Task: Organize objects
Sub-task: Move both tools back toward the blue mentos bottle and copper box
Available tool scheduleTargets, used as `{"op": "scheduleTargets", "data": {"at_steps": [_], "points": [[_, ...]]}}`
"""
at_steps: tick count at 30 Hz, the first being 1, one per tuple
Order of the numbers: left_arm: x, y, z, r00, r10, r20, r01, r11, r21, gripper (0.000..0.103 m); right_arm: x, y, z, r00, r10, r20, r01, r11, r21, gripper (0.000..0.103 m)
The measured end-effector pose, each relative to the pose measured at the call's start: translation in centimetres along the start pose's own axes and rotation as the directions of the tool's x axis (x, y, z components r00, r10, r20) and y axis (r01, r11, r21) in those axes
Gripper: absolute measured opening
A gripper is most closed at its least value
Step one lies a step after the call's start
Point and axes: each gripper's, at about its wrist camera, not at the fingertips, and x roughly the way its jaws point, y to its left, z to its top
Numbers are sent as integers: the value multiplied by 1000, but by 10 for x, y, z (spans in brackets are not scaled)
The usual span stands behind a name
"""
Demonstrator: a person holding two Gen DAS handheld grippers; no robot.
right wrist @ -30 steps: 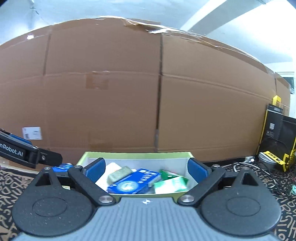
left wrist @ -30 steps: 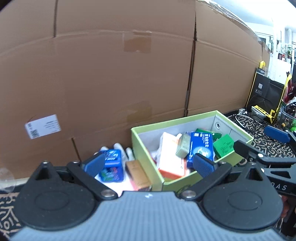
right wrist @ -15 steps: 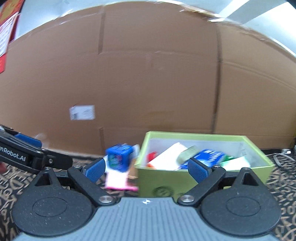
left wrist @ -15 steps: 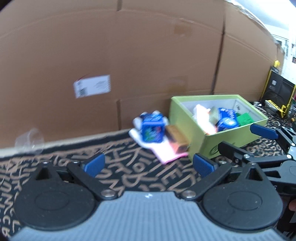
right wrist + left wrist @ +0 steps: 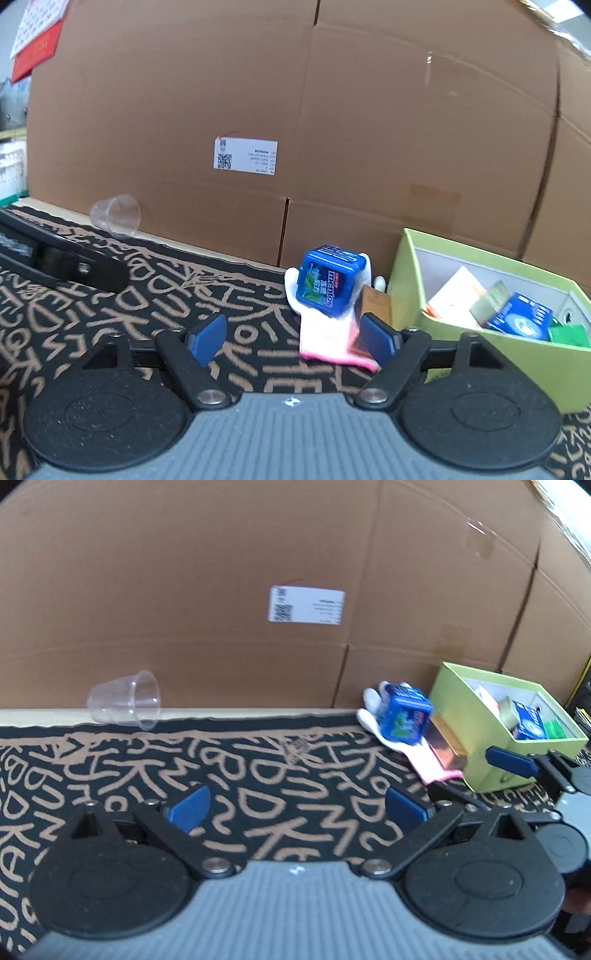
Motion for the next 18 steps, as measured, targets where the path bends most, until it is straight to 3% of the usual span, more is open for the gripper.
{"op": "scheduleTargets", "data": {"at_steps": [8, 13, 16, 18], "points": [[12, 15, 16, 1000, 19, 21, -19, 1000, 10, 103, 66, 13, 26, 988, -147, -45, 148, 989, 28, 79], [23, 24, 21, 1000, 22, 16, -22, 1000, 17, 103, 106, 14, 34, 956, -276, -99, 280, 960, 24, 79], [32, 29, 23, 1000, 19, 4, -19, 1000, 20, 103, 115, 0, 28, 962, -247, -115, 255, 965, 60, 64], [36, 29, 24, 1000, 10, -6, -10, 1000, 23, 103, 107, -11, 23, 972, -215, -98, 223, 972, 78, 62]]}}
